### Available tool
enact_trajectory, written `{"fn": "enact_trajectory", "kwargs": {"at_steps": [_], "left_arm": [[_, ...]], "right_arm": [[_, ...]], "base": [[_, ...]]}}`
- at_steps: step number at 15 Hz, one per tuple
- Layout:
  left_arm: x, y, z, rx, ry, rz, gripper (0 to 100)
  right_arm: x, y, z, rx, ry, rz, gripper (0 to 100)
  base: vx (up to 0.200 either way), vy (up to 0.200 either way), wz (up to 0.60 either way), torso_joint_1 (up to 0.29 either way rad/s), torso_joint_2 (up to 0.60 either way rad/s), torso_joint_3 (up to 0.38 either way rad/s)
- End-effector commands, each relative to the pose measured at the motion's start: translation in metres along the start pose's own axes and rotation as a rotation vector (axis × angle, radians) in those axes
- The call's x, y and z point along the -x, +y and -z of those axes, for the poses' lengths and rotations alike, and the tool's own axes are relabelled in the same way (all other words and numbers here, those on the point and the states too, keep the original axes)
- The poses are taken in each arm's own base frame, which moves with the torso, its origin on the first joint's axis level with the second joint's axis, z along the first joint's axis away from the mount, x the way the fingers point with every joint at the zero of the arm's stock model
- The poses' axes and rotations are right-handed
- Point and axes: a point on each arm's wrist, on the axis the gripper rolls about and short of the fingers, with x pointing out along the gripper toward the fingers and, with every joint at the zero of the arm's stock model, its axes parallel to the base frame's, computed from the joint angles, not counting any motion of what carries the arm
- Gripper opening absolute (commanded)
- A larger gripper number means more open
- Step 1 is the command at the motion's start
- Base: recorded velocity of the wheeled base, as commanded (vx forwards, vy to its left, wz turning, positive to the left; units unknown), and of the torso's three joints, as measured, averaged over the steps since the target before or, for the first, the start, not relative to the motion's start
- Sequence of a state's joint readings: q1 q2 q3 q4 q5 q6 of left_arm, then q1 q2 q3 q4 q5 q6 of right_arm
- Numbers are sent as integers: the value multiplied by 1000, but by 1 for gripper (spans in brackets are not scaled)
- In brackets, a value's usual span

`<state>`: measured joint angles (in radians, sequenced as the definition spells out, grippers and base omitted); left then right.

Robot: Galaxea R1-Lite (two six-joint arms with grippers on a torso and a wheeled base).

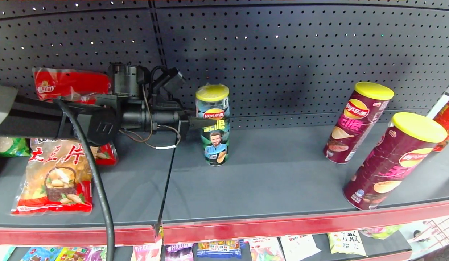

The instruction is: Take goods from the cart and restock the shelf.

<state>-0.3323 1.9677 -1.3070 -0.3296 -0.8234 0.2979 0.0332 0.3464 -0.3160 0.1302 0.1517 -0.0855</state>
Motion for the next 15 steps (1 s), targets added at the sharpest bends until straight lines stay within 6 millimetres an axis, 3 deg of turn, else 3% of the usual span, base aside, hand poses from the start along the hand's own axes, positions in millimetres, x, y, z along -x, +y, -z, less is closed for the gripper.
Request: {"fn": "enact_trajectory", "kwargs": {"at_steps": [1,4,7,15], "left_arm": [[18,-20,-5,8,5,-1,0],[47,-54,-8,15,11,1,0],[60,-81,-4,20,20,34,0],[41,-102,6,-11,12,95,0]], "right_arm": [[0,0,0,0,1,1,0],[0,0,0,0,0,-1,0],[0,0,0,0,2,-4,0],[1,0,-3,0,-9,-5,0]], "base": [[0,0,0,0,0,0],[0,0,0,0,0,0],[0,0,0,0,0,0],[0,0,0,0,0,0]]}}
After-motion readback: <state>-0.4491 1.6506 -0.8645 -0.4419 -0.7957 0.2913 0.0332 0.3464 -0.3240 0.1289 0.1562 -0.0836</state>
